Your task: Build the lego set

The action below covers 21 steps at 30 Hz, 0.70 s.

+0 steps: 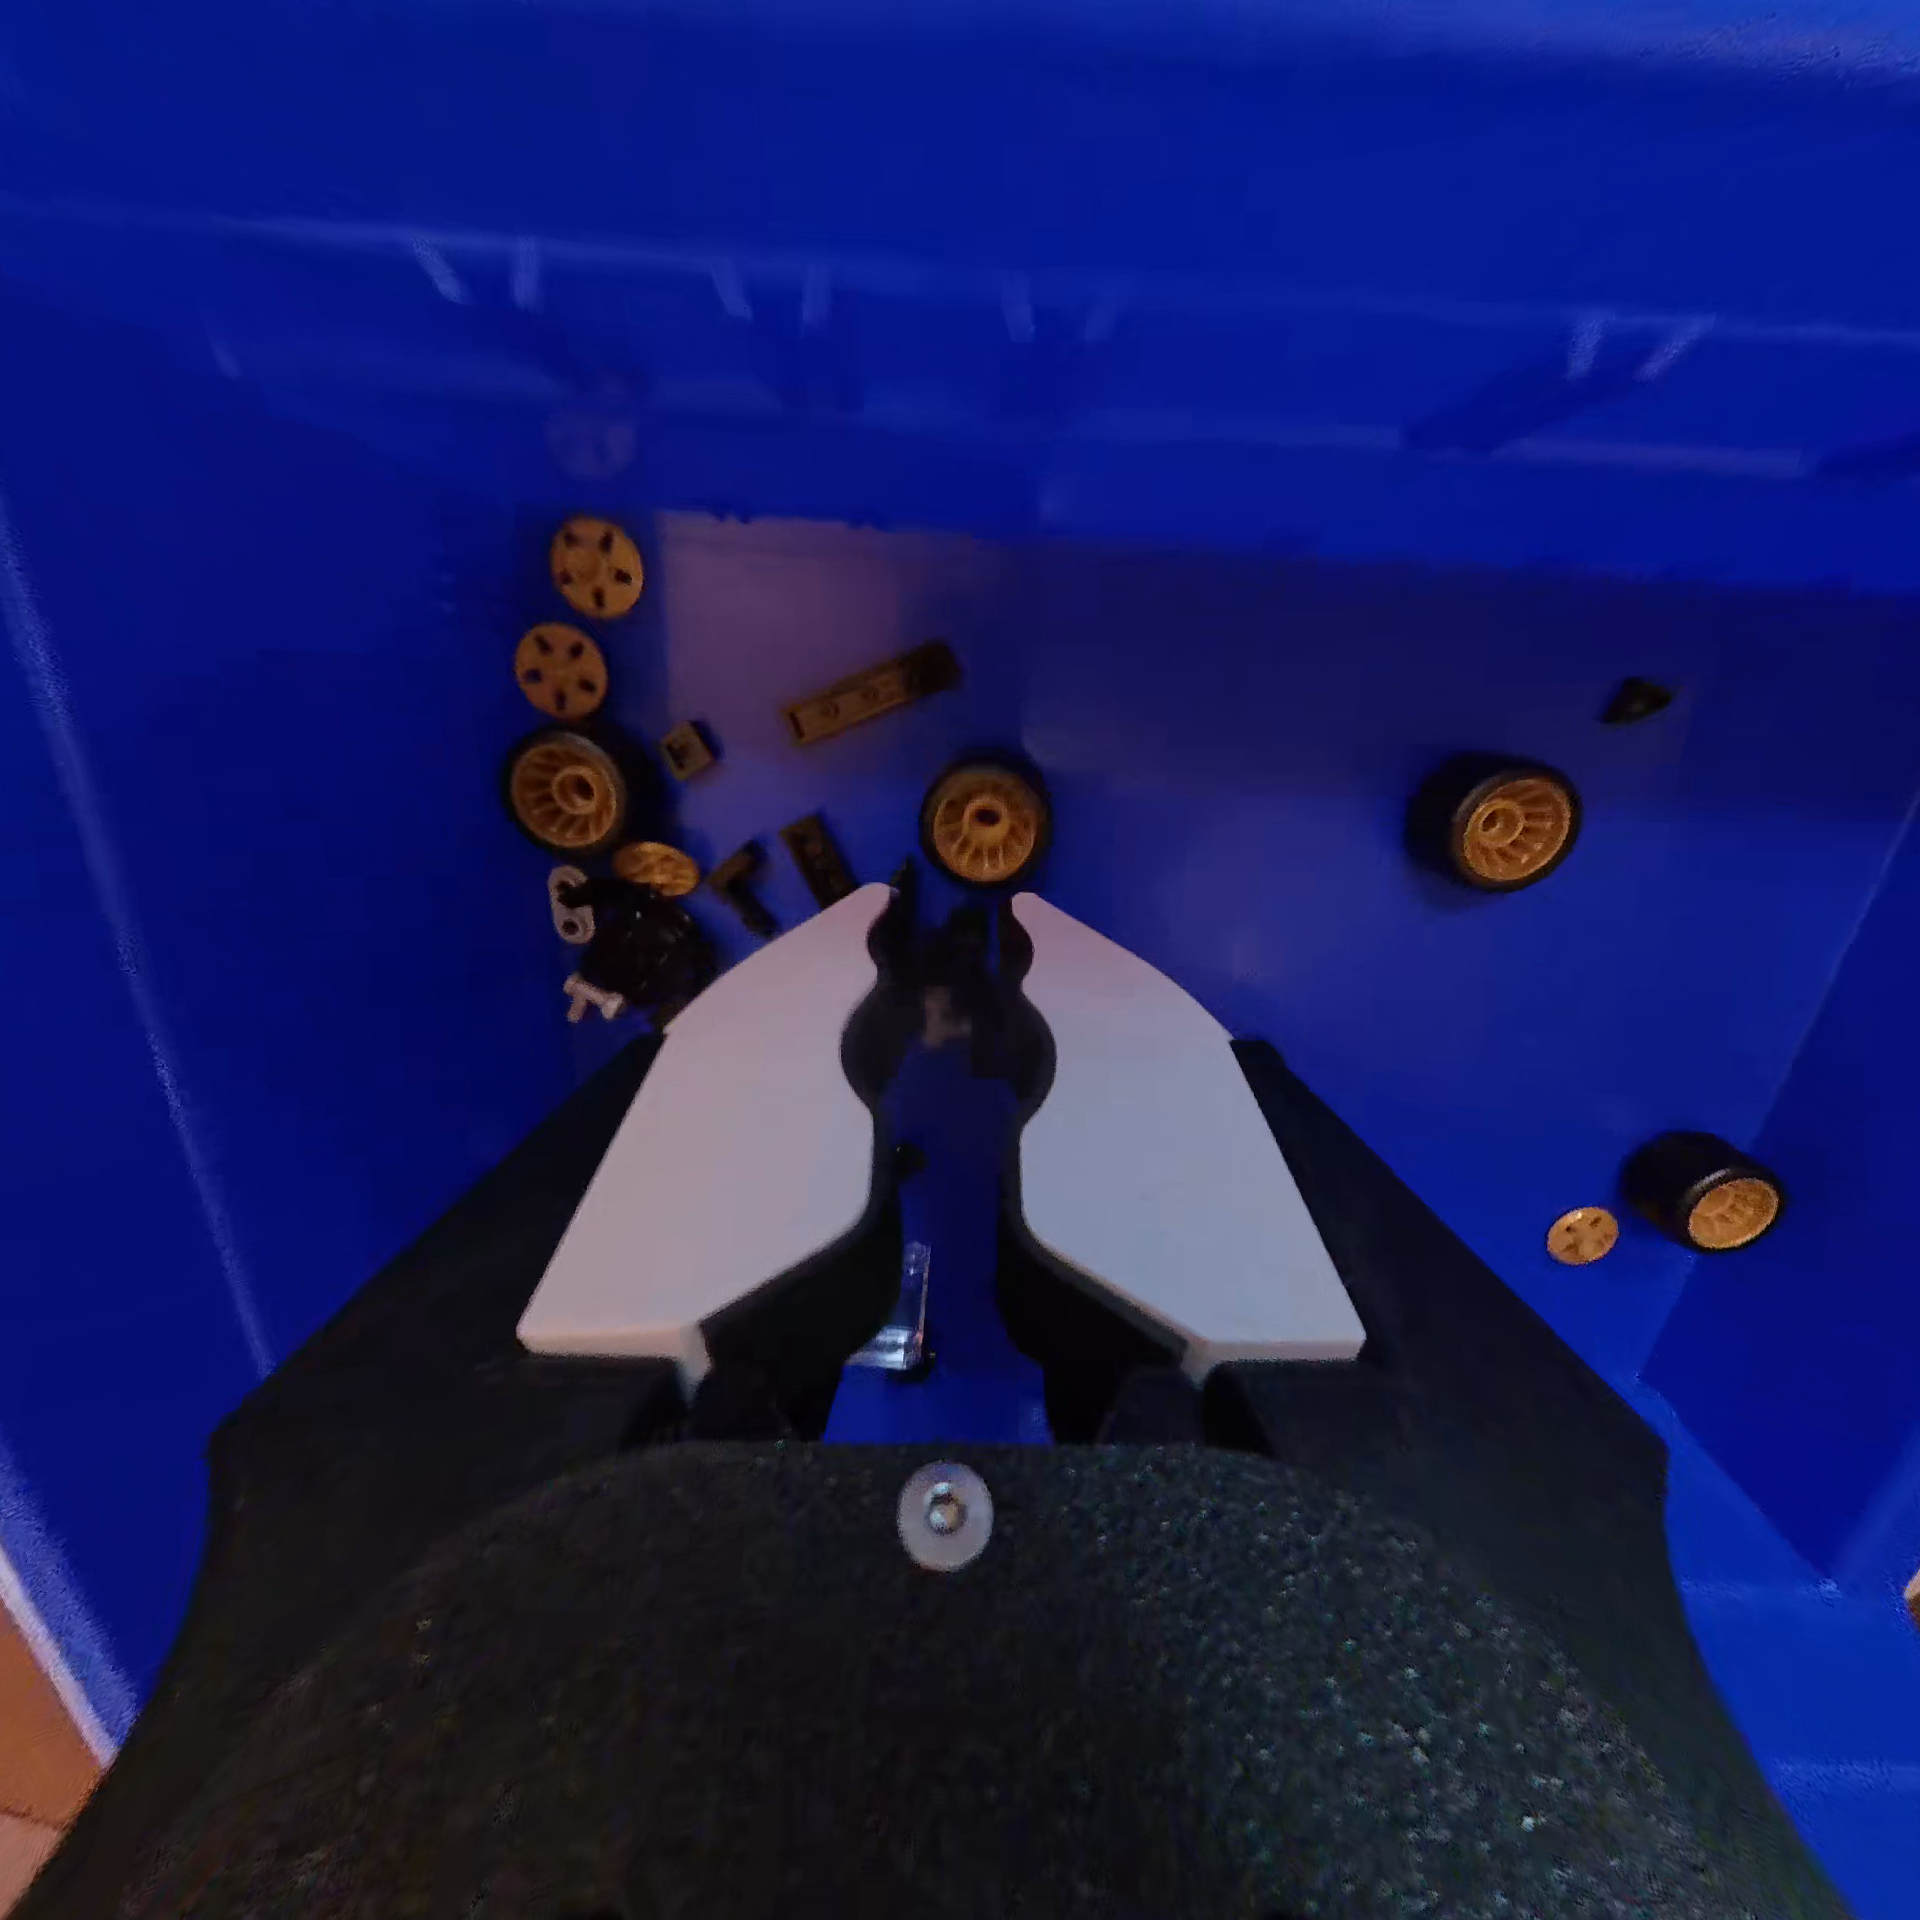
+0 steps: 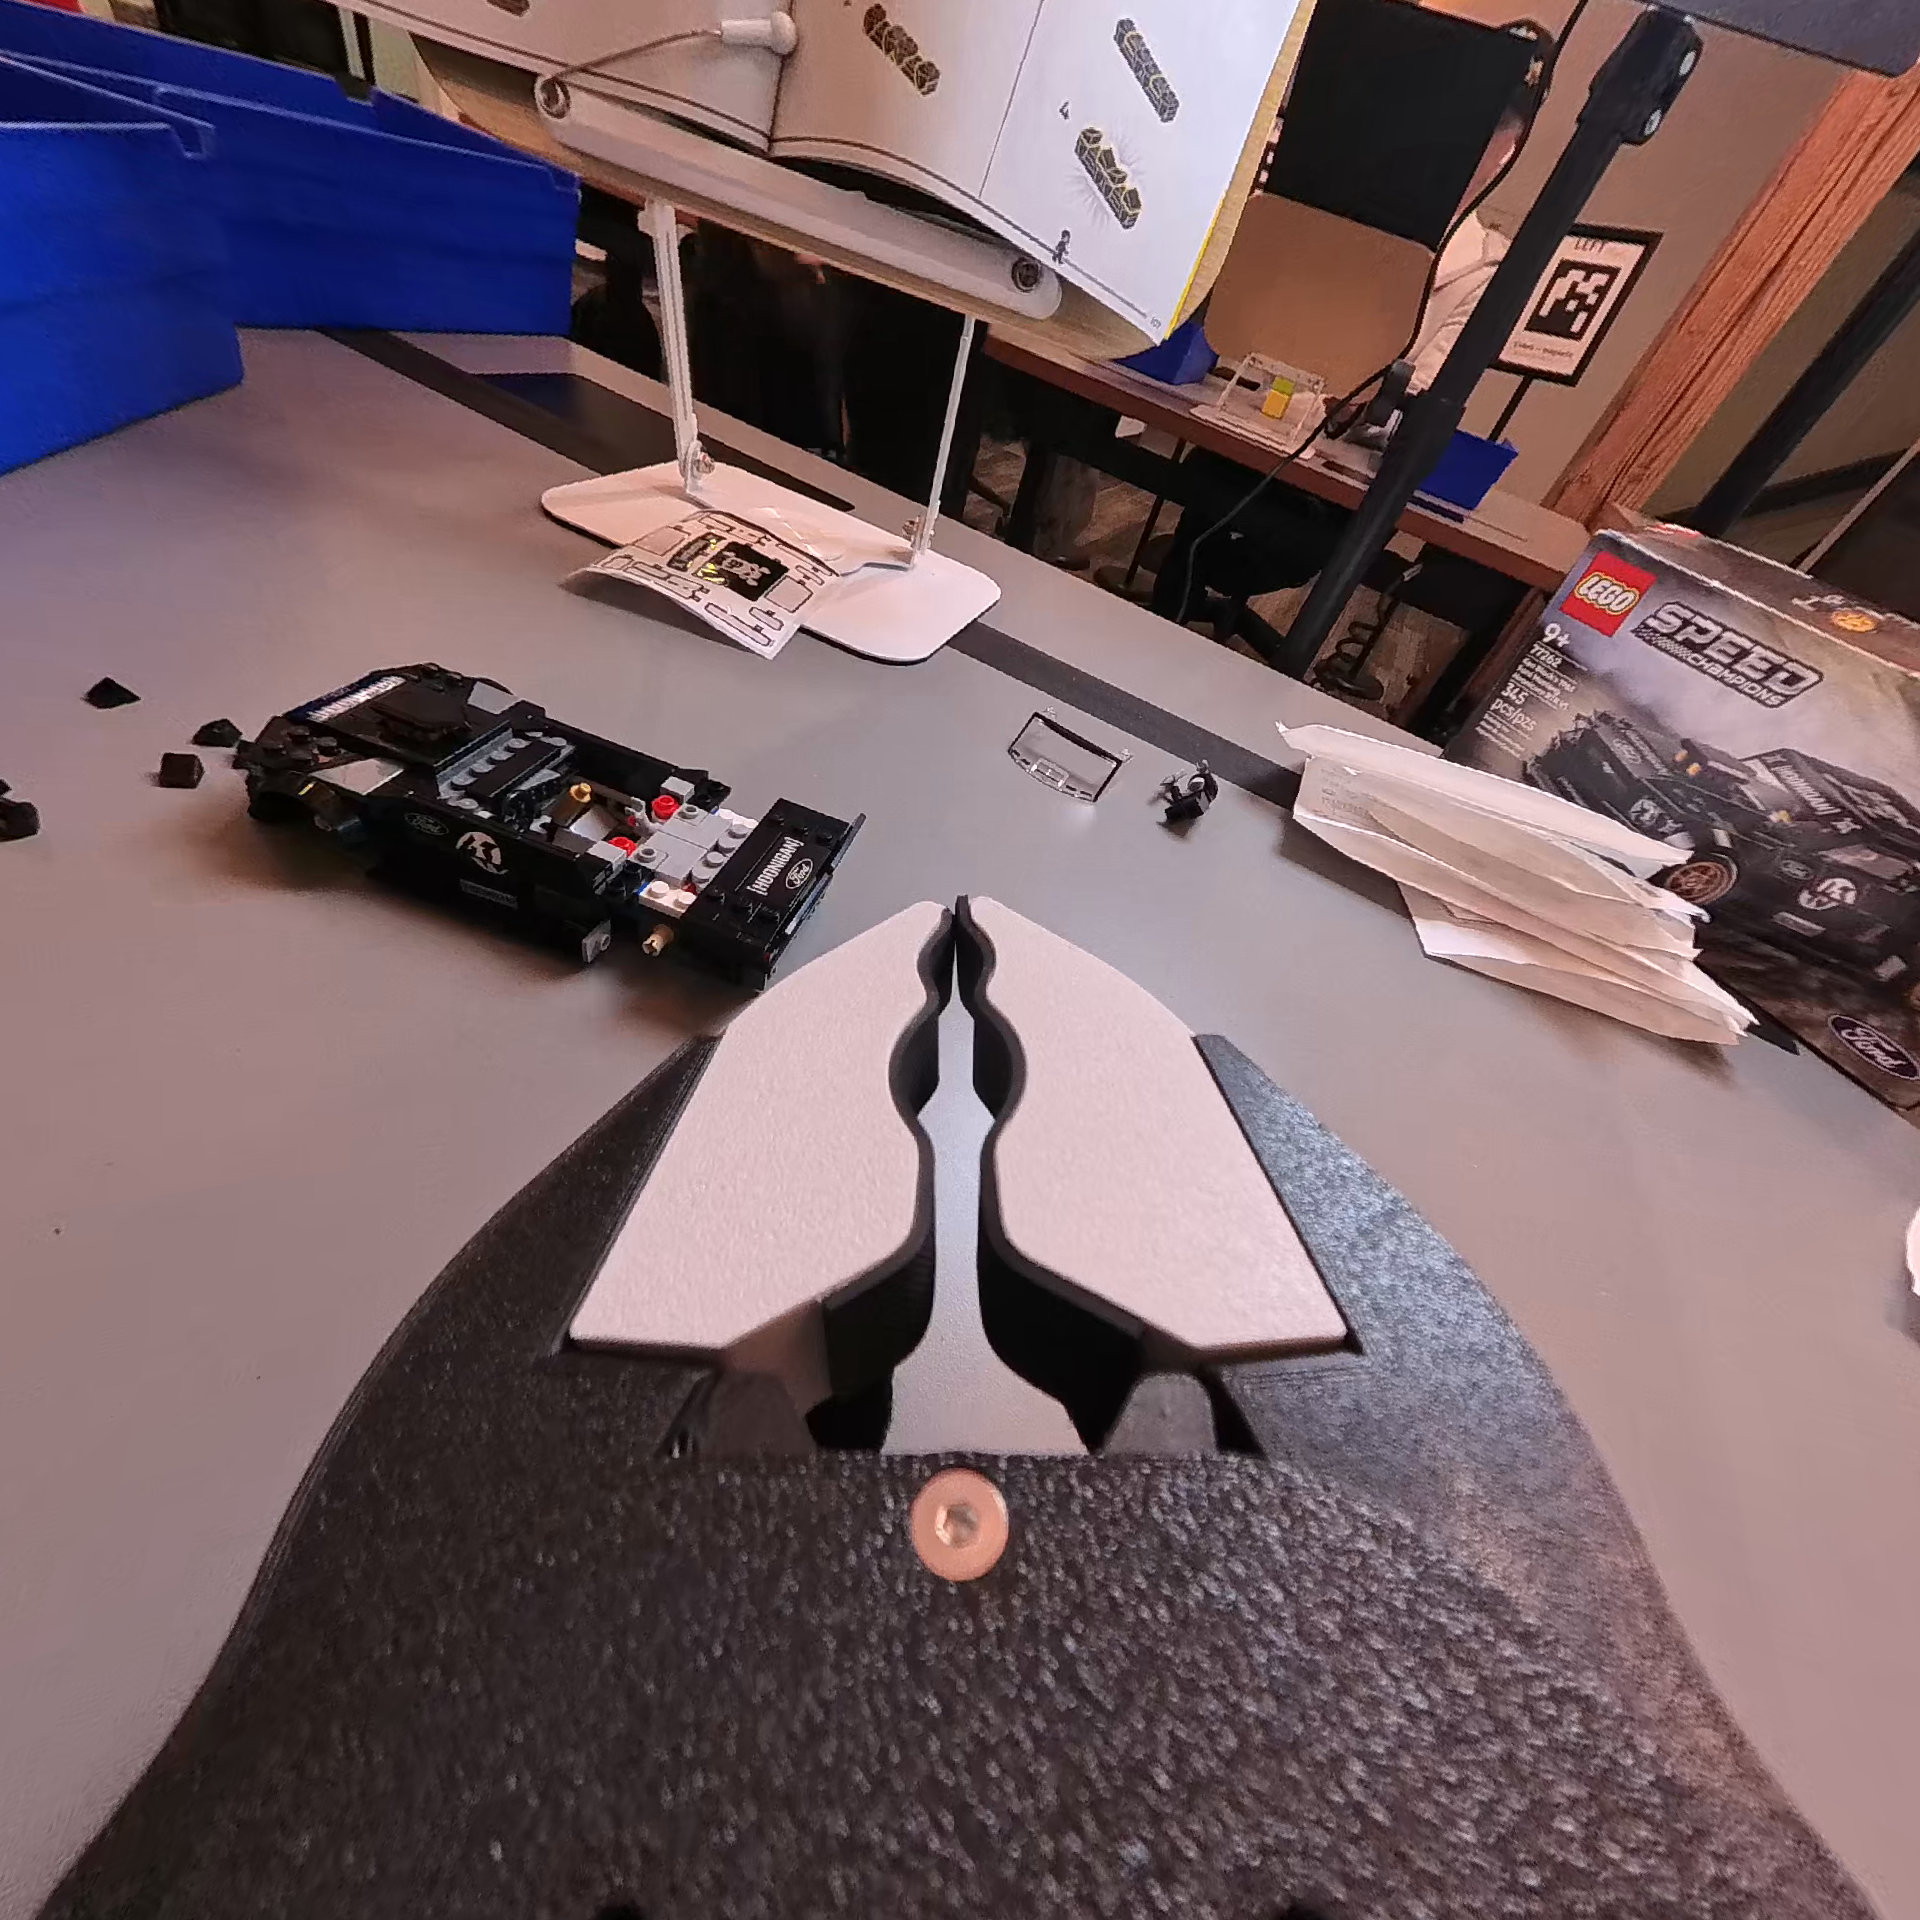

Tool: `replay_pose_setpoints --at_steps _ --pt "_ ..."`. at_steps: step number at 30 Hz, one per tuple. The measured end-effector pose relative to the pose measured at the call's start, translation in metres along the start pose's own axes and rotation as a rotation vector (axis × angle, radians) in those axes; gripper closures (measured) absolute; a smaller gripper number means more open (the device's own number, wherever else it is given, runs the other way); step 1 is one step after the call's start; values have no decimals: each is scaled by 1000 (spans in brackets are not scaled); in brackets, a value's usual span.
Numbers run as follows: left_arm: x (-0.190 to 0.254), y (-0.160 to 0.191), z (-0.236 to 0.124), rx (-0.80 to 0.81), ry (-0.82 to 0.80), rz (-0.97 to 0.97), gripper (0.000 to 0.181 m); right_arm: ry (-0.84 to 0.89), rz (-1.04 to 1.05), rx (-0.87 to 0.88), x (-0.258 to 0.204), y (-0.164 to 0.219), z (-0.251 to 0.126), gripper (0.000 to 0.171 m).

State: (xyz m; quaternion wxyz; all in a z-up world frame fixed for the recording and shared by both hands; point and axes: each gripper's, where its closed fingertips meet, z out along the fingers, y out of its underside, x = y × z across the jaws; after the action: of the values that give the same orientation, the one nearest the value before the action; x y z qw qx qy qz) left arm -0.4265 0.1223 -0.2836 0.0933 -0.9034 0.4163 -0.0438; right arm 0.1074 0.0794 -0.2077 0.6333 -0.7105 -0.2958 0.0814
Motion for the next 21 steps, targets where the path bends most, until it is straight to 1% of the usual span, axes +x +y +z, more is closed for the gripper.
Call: replay_pose_setpoints --at_steps 3,11,14,18,21 --pt "2 7 4 -44 5 16 163 -1 0 0 0 0 0 171" --pt "2 12 10 -86 -1 25 164 -3 0 2 0 0 0 171" --pt "2 13 11 -88 -3 27 169 -3 1 3 0 0 -1 171" --pt "2 10 5 -48 -3 22 172 -4 1 2 0 1 -1 171" --pt "3 1 -14 70 -11 -1 172 -6 3 7 0 0 -1 171"
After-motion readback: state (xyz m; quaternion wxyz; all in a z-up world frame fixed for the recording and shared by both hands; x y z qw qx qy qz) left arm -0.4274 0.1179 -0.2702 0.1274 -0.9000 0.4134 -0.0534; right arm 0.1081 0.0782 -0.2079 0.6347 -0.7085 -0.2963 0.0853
